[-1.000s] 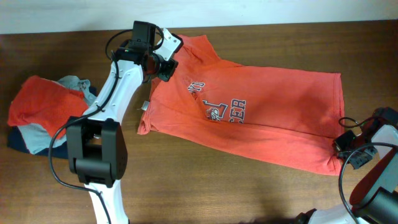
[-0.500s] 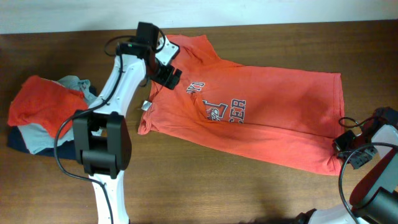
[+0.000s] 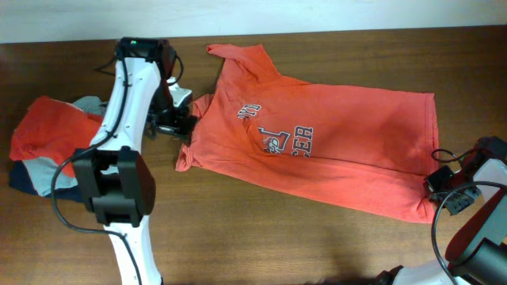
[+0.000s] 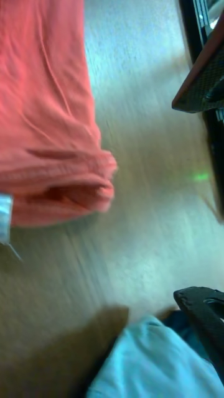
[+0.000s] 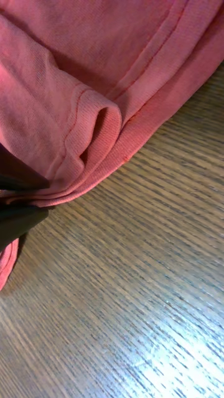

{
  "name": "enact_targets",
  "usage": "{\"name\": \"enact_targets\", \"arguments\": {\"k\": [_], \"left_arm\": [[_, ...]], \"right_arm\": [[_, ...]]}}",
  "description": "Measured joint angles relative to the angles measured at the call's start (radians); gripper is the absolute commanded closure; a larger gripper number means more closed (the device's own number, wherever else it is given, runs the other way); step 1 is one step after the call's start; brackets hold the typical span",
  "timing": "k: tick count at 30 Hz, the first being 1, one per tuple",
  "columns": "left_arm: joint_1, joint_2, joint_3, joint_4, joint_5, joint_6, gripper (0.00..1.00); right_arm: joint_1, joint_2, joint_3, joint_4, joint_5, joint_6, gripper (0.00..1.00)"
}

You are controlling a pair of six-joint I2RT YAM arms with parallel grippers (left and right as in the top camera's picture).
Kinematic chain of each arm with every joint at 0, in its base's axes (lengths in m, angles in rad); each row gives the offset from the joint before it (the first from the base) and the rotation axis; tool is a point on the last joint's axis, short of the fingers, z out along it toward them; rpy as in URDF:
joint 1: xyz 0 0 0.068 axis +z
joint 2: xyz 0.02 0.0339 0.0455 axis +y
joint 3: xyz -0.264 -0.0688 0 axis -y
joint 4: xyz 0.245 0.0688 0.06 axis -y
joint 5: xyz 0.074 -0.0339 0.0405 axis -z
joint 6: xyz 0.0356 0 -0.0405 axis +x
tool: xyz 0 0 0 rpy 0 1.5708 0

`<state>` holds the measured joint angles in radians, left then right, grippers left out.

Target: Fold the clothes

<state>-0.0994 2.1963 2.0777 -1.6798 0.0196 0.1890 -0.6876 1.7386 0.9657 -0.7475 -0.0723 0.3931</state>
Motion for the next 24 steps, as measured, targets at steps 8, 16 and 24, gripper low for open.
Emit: {"name": "enact_targets", "arguments": {"k": [8,16,24], "left_arm": [[0.014,-0.357,-0.373,0.317,0.013,-0.032,0.11],[-0.021,-0.375,-0.851,0.797,0.032,-0.106,0.42],[-0.021,-0.373,-0.944,0.983,-0.047,-0.121,0.66]], "right_arm": [[-0.001,0.0,0.0,0.002,0.0,0.0,0.83],[-0.001,0.0,0.001,0.002,-0.001,0.0,0.82],[-0.001,0.0,0.001,0.002,0.0,0.0,0.82]]}}
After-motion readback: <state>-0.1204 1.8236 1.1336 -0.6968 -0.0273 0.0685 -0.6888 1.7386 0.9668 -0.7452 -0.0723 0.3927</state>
